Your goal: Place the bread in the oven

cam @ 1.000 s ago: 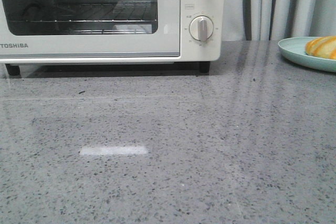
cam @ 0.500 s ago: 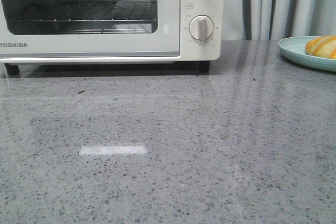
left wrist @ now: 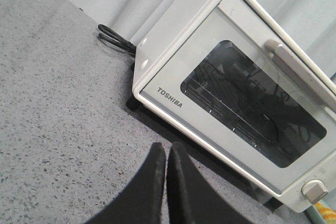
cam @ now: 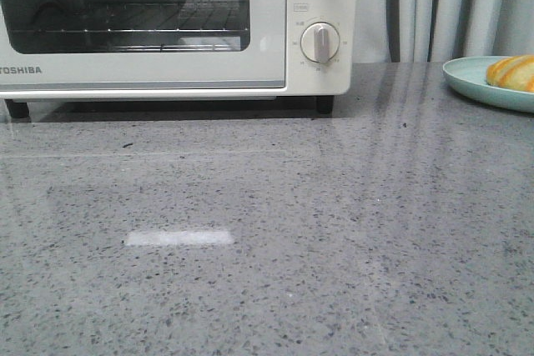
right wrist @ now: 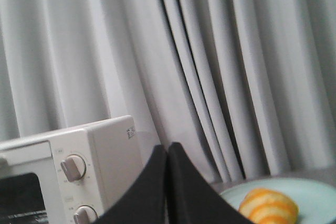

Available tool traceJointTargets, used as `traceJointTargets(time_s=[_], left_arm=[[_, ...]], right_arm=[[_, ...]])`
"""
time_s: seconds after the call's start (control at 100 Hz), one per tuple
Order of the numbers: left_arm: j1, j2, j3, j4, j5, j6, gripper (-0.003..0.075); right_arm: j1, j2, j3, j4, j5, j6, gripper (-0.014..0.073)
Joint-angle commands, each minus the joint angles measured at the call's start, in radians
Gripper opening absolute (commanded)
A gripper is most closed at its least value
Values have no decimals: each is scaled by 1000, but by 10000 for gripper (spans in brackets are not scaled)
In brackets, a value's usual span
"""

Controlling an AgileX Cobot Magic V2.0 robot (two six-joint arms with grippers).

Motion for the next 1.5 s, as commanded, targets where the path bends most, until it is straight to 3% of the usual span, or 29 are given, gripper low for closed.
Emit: traceJointTargets(time_s=[0.0,0.08,0.16,0.29,0.38,0.63,0.75,0.94,1.24,1.49], left_arm=[[-4,-30,-13,-26,-29,5,-21],[-14,-26,-76,-24,27,88,-21],[-22,0,-158,-24,90,256,-22],[-28,130,-322,-24,177,434,-21],[-28,256,-423,-24,222,478,-21],[-157,504,-647,-24,182,578,-21],[-234,631,-729,-24,170,667,-21],[-327,837,-856,-24,66,684,-21],[-342,1095,-1003,-24,15,684,-21],[-339,1208,-1017,-24,37,684,-21]], right_arm=[[-5,-21,-19,192,16,27,-58],[-5,-19,-58,213,76,27,-57],[-5,3,-130,198,203,25,-58],[-3,107,-262,35,460,25,-58],[-3,197,-335,-43,538,22,-58],[-3,369,-460,-83,564,-24,-58],[-3,377,-476,-83,574,-42,-58],[-2,375,-476,-83,584,-42,-58],[79,375,-476,-83,607,-42,-58],[109,375,-476,-83,662,-42,-58]])
